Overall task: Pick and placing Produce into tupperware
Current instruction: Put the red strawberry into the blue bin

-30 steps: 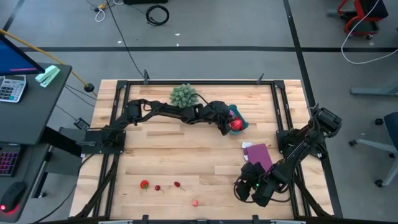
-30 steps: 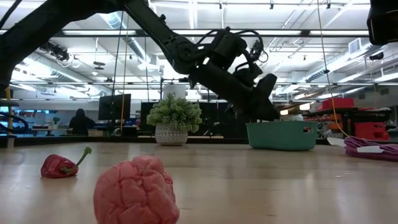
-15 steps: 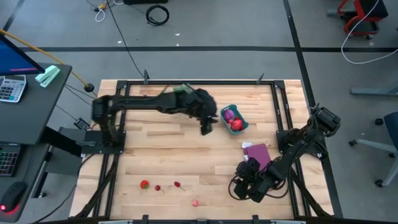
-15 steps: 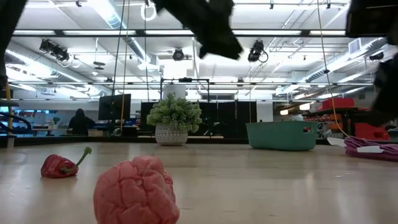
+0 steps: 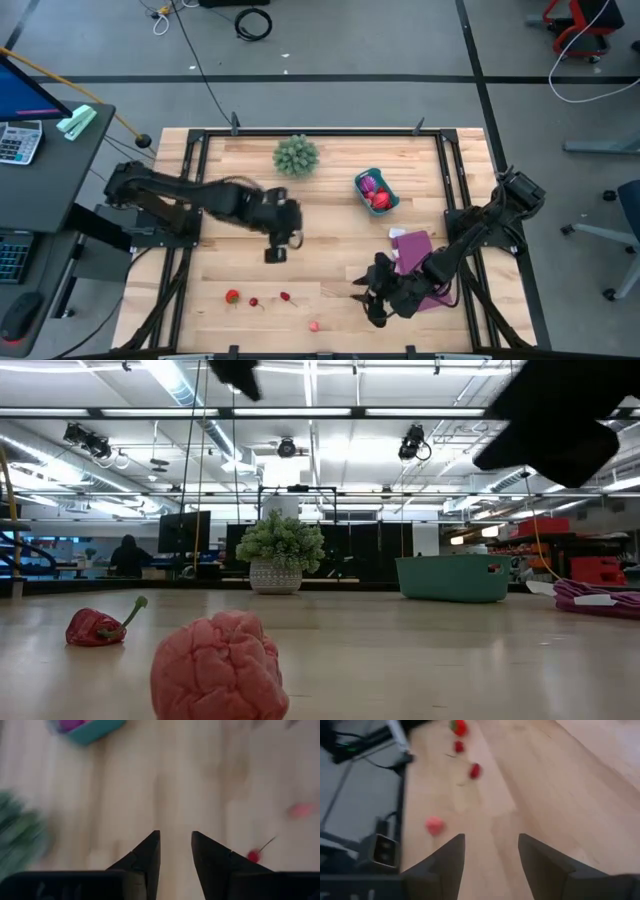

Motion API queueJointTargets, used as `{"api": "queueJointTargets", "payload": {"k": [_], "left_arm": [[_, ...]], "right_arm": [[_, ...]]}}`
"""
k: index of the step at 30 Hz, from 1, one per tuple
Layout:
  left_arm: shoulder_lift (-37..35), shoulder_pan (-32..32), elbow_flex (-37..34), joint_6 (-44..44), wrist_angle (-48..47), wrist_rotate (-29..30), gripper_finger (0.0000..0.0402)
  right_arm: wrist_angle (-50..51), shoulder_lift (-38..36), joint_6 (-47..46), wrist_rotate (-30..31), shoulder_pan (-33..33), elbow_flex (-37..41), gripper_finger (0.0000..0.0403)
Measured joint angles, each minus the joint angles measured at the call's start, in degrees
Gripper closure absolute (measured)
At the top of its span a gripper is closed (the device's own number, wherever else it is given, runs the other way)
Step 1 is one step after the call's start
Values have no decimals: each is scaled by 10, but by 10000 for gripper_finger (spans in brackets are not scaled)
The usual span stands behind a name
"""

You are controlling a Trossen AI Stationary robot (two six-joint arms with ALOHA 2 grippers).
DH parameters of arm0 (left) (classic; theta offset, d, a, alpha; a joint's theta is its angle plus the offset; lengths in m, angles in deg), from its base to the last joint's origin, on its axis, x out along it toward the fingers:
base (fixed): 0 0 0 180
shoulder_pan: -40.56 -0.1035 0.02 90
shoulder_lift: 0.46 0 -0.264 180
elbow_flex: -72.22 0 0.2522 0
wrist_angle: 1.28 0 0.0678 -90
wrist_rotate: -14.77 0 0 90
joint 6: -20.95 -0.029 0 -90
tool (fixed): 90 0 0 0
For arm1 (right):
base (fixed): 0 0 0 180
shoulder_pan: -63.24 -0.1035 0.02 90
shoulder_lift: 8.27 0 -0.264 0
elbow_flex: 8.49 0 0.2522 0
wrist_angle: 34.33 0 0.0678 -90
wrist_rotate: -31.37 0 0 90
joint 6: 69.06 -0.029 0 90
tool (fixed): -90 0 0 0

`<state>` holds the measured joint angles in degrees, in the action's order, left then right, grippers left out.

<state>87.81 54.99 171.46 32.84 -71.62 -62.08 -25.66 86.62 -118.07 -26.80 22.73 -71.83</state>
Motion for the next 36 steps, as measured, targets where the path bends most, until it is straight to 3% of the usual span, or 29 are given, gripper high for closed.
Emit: {"api": "queueJointTargets", "payload": {"k": [5,12,17,26,31,36], "left_arm": [[-37,63,-1,135,-128,147,275],[-110,166,-5,282,-195,245,265],[-168,227,-63,364,-205,305,258],[-260,302,-262,577,-168,313,261],[-253,360,-354,604,10,268,268],[-226,415,-392,563,167,218,267]], "right_arm": [[-103,60,77,-8,3,0,209],[-147,149,150,-36,39,-40,209],[-148,165,180,-76,58,-77,209],[-148,156,318,-84,82,-100,209],[-137,155,385,-91,119,-100,209],[-129,155,424,-150,179,-99,209]]}}
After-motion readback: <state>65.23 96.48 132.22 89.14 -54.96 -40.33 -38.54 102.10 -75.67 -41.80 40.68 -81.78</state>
